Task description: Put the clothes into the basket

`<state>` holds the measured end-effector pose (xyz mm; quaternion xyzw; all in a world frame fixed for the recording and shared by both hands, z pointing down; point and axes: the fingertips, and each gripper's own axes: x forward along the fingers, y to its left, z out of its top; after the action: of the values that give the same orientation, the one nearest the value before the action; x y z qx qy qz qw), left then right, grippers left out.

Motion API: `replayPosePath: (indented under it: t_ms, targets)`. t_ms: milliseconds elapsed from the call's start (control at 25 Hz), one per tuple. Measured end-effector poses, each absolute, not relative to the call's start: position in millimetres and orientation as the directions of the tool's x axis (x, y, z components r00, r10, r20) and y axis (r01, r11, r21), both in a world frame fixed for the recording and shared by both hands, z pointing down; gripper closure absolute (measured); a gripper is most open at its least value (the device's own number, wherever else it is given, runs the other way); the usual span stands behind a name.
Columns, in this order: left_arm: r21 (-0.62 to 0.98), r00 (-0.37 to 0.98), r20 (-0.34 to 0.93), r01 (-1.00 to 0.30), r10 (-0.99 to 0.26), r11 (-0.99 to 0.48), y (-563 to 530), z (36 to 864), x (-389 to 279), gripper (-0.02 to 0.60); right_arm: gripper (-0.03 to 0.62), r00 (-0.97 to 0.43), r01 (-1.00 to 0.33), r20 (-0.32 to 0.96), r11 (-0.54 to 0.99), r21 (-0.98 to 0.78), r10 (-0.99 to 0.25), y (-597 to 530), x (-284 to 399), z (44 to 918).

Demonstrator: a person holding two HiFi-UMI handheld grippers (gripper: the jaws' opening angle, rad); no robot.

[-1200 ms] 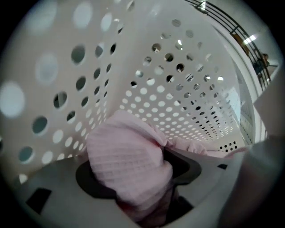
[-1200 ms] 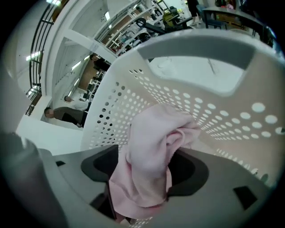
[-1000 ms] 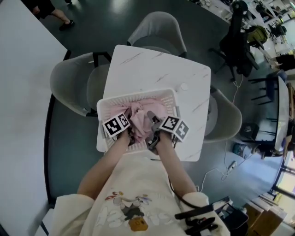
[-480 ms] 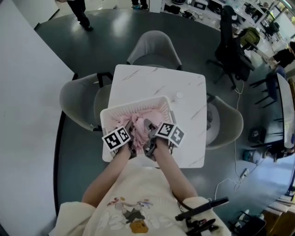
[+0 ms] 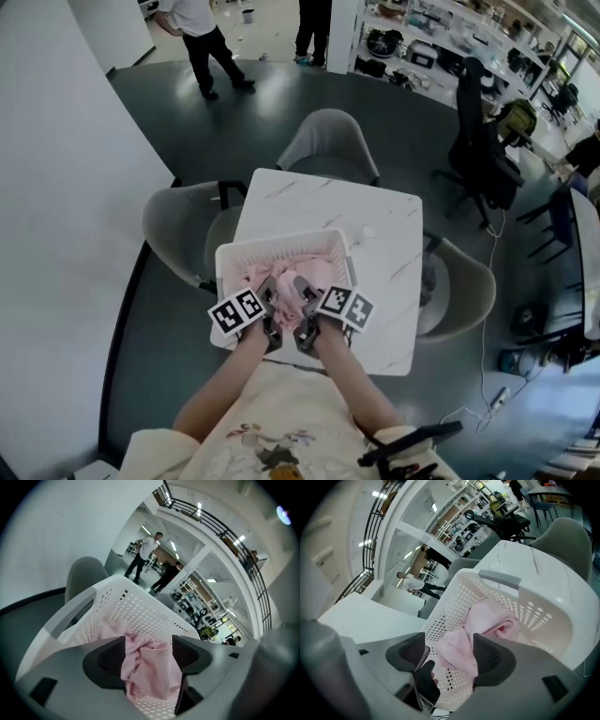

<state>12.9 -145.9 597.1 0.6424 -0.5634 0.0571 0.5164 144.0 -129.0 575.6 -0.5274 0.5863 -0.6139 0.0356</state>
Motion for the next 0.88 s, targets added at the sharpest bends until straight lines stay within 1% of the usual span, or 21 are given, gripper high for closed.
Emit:
replayPosePath:
  t_ms: [200, 400, 520, 680, 720, 800, 880]
  targets:
    - [0.660, 0.376, 0.576, -0.738, -0.726, 0.143, -142.4, 558.7, 23.9, 0.267, 0.277, -0.500, -0.576, 0.566, -0.237, -0.782, -0.655, -115.5, 139.4, 567.4]
    - [0.647, 0.367, 0.548, -0.756, -0.751, 0.102, -129.7, 547.1, 29.4, 0.267, 0.307, -0.523, -0.586, 0.520, -0.159, -0.795, -0.675, -106.8, 140.6, 561.7]
    - [0.643, 0.384, 0.530, -0.763, -0.756, 0.063, -115.6, 543.5, 32.8, 0.267, 0.349, -0.523, -0.592, 0.495, -0.122, -0.797, -0.694, -100.7, 143.6, 558.2]
    - [0.589, 0.398, 0.531, -0.808, -0.748, -0.012, -94.1, 540.6, 36.7, 0.268, 0.423, -0.526, -0.522, 0.442, -0.135, -0.842, -0.727, -94.7, 150.5, 555.0]
    - [0.579, 0.401, 0.529, -0.815, -0.748, -0.027, -91.1, 539.2, 38.0, 0.273, 0.434, -0.523, -0.510, 0.428, -0.131, -0.850, -0.737, -95.7, 153.3, 552.5]
    - [0.561, 0.405, 0.524, -0.826, -0.749, -0.054, -83.4, 537.0, 39.0, 0.296, 0.436, -0.524, -0.517, 0.407, -0.101, -0.850, -0.748, -92.8, 155.6, 547.0]
    - [0.532, 0.401, 0.522, -0.843, -0.753, -0.080, -74.4, 540.1, 37.8, 0.331, 0.442, -0.521, -0.570, 0.404, -0.045, -0.820, -0.752, -83.9, 155.6, 545.1]
